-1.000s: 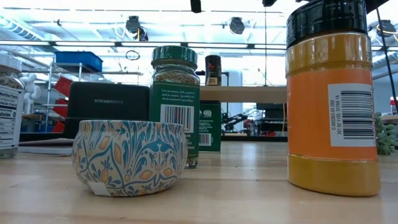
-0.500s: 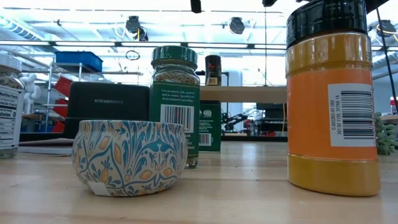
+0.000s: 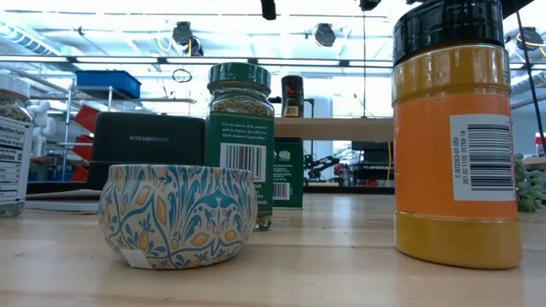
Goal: Shelf spices
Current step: Put the yellow cap into the seasoning bottle
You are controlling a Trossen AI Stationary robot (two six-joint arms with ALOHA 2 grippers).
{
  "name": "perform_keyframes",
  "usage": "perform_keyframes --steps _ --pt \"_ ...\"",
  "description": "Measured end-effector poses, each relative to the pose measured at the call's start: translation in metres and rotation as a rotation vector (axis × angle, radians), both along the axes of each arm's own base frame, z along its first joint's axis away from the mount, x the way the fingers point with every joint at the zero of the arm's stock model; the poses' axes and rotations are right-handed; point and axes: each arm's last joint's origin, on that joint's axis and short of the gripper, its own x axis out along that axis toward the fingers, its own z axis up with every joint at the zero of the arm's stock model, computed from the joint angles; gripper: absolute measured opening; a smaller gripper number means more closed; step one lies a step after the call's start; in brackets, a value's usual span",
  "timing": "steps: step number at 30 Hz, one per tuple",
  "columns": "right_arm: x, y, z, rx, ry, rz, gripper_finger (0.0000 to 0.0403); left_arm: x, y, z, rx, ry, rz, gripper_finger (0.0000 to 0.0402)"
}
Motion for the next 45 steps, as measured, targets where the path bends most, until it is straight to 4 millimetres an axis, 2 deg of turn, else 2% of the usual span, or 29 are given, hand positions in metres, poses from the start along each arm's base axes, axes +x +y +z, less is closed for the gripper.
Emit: perform_keyframes --steps 12,18,22,26,35,38,45 --pt "-0.006 -0.002 0.007 0.018 -0.024 -0.045 0.0209 -0.009 0.001 0.010 0.059 0.002 -0.016 0.0085" --pt "-0.009 -0.008 0.009 0.049 -0.028 -0.073 0.0208 -0.018 0.001 0.012 0.118 0.076 -0.002 0.0098" --pt "-0.005 -0.016 0.016 0.064 -0.004 -0.092 0.0208 -0.019 0.002 0.004 0.148 0.179 0.018 0.0098" --pt "0.000 -0.024 0.031 0.054 0.038 -0.114 0.0208 -0.020 0.002 -0.007 0.166 0.294 0.022 0.0099" --pt "0.011 -0.056 0.083 0.049 0.224 -0.159 0.0208 -0.027 0.000 -0.030 0.256 0.545 0.080 0.0099" --pt "0.014 -0.070 0.100 0.062 0.279 -0.190 0.0208 -0.029 -0.002 -0.035 0.268 0.596 0.072 0.0099" --pt "0.031 -0.105 0.125 0.094 0.431 -0.240 0.0208 -0.033 -0.011 -0.040 0.318 0.656 0.071 0.0099"
